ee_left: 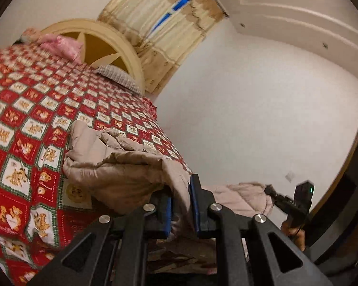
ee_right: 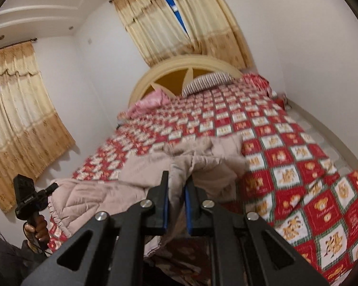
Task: Fold large clothes
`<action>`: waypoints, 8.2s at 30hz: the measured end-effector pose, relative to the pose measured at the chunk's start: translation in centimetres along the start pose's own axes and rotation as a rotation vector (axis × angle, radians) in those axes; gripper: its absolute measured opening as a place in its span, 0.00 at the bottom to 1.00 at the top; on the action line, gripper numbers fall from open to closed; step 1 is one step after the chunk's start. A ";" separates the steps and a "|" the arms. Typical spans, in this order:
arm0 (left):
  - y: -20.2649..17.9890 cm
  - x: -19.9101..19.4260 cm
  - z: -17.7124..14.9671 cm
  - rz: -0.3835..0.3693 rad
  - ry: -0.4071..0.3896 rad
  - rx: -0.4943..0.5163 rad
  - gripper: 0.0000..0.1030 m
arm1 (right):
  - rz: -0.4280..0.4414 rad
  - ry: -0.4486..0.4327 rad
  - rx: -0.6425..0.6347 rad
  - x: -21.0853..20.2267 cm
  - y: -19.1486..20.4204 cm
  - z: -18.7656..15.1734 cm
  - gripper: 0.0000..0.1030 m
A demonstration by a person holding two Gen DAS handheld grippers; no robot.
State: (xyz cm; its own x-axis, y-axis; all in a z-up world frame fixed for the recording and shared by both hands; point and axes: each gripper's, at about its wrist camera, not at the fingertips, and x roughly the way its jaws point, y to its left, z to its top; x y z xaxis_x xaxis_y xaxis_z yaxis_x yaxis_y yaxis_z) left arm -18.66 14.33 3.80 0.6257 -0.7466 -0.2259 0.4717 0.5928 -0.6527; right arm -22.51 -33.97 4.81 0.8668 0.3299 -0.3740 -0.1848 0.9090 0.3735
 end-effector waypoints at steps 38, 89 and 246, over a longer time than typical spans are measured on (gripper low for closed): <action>26.8 28.3 9.2 0.471 0.034 -0.414 0.17 | -0.295 0.131 0.195 39.9 -18.9 5.0 0.39; 12.6 38.9 3.1 0.676 0.246 0.222 0.81 | -0.249 0.144 -0.181 37.5 -4.2 4.0 0.28; -5.3 27.2 -9.8 0.098 0.374 1.092 0.47 | 0.515 0.378 0.224 31.7 -5.2 -1.8 0.19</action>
State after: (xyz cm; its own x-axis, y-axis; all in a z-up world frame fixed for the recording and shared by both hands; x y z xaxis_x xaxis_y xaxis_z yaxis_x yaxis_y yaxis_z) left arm -10.26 -12.10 -5.98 0.5526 -0.6175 -0.5597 0.8308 0.4619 0.3106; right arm 5.07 -27.82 -10.51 0.4648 0.8101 -0.3574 -0.3953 0.5510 0.7350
